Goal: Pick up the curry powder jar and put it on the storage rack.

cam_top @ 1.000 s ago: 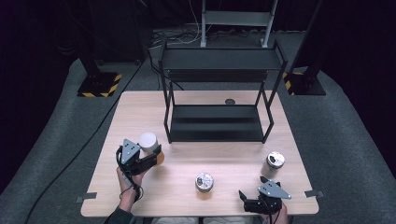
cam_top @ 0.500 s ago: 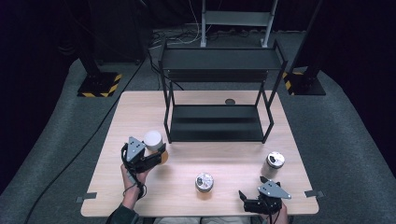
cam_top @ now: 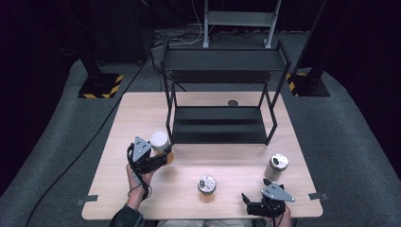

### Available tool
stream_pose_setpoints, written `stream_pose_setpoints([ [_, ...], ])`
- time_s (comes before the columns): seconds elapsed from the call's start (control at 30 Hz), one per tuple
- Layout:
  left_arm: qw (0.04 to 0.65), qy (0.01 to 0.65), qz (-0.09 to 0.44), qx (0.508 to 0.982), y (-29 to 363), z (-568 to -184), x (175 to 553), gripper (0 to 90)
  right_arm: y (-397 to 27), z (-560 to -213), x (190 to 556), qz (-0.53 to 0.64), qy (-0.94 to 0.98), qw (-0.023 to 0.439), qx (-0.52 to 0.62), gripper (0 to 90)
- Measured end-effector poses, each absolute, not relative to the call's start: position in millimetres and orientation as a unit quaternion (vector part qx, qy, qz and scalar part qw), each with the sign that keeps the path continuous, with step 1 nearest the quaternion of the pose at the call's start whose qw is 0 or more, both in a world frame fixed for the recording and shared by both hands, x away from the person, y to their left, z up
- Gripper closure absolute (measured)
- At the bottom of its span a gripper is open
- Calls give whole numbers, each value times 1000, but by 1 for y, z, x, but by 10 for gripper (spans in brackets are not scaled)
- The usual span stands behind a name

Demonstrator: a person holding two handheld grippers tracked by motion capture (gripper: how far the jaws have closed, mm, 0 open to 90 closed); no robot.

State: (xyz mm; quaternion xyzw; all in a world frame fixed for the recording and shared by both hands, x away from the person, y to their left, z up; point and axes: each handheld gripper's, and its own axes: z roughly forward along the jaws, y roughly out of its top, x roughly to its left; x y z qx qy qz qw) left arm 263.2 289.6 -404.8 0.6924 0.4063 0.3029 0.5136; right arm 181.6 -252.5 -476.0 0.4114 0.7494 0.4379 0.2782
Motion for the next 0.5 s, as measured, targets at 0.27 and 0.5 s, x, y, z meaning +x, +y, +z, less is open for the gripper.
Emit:
stream_pose_setpoints([
  [0.27,514,401,299,697,284,-403,268,347,-253,-476,181,438,749,278,411,3],
  [0.5,515,397,299,699,280,-402,271,347,-252,-476,181,438,749,279,411,3],
])
